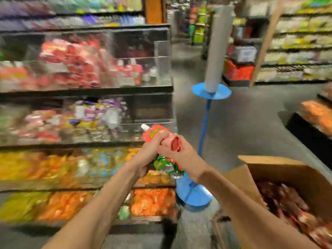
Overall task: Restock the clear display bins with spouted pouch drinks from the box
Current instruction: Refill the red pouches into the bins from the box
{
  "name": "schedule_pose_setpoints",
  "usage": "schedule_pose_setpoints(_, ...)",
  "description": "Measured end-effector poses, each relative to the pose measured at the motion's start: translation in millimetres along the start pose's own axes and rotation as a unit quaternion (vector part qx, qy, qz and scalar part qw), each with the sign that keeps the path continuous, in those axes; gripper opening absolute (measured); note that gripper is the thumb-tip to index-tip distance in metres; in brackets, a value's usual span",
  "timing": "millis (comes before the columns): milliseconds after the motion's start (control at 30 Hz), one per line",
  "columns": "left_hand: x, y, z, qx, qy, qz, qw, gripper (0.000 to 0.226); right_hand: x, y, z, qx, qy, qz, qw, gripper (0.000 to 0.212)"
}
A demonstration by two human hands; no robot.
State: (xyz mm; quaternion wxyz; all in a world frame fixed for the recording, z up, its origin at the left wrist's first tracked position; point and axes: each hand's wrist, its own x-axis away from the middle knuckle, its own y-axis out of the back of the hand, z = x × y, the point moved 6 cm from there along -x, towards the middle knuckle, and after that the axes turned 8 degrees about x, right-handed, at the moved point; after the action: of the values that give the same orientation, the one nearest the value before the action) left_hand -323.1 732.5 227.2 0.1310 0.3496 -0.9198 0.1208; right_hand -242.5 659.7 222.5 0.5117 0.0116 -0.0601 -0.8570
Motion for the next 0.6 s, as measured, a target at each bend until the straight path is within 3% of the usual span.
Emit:
schedule_pose_setpoints(67,18,50,-14,-0.005,-0.008,-0.018,1.0,0.039,-9,-55,16,-0.011,0.025,0.011,1.0,0.053)
schedule_pose_setpoints(333,86,245,-76,0.094,-0.032,-0.047,0.994,0.031,-53,-249,65,-0.025,0.049,0.037,0.998,0.099)
schedule_pose_setpoints(600,105,346,-114,0.204,-0.005,0.033,0.978,0.053,-90,-332,99,-0.065,0.006,0.085,0.994,0.118)
